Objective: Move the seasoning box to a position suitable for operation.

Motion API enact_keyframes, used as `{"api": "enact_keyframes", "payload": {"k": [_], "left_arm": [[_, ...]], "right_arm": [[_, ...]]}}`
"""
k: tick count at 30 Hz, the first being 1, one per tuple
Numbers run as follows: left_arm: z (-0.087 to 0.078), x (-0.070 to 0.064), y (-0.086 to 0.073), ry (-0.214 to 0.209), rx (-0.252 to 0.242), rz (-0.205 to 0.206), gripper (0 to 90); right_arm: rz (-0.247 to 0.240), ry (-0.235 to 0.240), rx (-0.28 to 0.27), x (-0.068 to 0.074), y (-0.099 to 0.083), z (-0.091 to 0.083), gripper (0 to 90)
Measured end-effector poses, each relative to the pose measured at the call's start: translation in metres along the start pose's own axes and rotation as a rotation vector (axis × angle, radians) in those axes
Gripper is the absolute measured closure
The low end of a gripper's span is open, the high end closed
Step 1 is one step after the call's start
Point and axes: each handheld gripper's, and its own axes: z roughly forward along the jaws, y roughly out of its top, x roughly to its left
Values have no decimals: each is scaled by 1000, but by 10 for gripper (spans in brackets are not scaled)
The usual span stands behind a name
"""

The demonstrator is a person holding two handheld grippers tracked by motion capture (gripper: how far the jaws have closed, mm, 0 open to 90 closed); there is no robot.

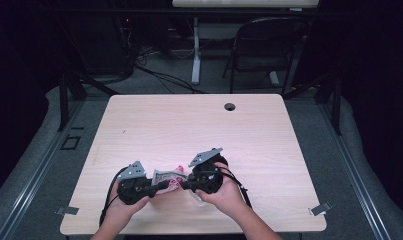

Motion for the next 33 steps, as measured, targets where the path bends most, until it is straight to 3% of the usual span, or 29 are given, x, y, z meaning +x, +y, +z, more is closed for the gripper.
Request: {"api": "enact_keyframes", "payload": {"k": [3,9,13,17,20,26,32,33], "left_arm": [[2,2,-3,13,9,2,687],[4,6,-8,41,21,-6,566],[2,5,-16,55,29,16,512],[3,9,-26,59,42,10,492],[8,11,-31,90,68,23,443],[12,16,-38,93,62,28,357],[17,21,-41,104,56,23,344],[20,23,-43,109,57,24,330]], "right_arm": [[2,0,3,0,1,-1,900],[2,1,2,0,2,-1,900],[3,4,-5,0,1,-2,900],[-1,3,-7,2,1,-2,900],[3,4,-12,2,2,-1,900],[2,8,-13,1,3,-2,900],[13,10,-21,1,3,-1,900],[0,10,-2,0,3,-2,900]]}}
